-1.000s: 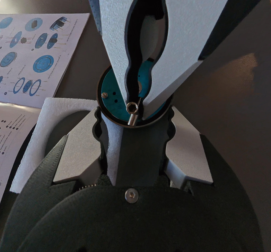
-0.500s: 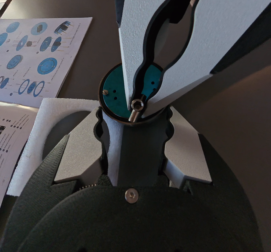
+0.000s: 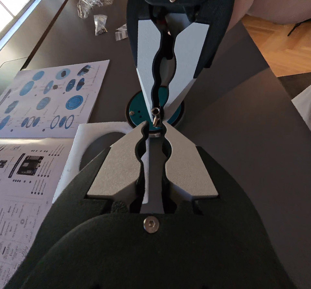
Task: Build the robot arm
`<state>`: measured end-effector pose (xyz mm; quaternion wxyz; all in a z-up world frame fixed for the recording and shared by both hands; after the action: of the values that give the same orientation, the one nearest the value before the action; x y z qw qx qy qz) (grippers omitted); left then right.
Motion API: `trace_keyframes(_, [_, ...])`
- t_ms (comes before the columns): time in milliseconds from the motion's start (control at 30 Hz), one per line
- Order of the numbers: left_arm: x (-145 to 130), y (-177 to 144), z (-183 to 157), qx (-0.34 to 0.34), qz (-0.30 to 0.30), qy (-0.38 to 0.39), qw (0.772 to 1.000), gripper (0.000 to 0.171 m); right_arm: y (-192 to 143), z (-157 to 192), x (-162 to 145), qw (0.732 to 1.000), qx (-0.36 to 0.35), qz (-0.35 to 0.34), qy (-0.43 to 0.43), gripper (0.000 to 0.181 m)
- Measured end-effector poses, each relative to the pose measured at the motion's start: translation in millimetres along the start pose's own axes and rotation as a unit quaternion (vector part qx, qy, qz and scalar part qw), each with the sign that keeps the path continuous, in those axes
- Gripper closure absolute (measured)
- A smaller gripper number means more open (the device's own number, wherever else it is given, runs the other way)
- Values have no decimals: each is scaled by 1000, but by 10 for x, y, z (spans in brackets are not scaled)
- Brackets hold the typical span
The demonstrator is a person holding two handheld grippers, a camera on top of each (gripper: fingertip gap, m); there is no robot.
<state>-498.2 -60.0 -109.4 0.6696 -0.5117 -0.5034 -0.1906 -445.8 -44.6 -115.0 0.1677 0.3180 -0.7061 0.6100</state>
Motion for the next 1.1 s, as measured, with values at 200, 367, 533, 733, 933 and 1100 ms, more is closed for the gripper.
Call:
trace_keyframes(200, [22,57,-8,-16,8,10,1000,164,-8,-20,-46,1000,6,-11,-5,171])
trace_keyframes(367, [32,68,2,-18,24,22,999,165,-111,-30,-50,999,0,-49,-5,169])
trace_keyframes(533, [30,65,-22,-17,35,42,998,165,-157,-48,-29,996,18,-87,27,175])
trace_keyframes(733, [44,89,-19,-26,34,48,998,165,-156,-42,-72,994,8,-95,45,174])
trace_keyframes(933, [24,86,3,-52,29,35,998,165,-127,-11,-78,995,-12,-93,46,174])
trace_keyframes(1100, [14,91,17,-53,33,41,997,164,-116,3,-78,994,-23,-87,61,174])
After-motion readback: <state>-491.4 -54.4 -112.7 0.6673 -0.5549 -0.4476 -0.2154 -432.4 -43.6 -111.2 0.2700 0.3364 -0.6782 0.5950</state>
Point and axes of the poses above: each gripper's, where its closed fingertips meet, y out along the fingers, x out of its top, z = x × y across the jaws, the point moved 4 cm from there along -y, back along the fingers, and after that the axes turned 14 degrees about -y, right-handed, at the moved point
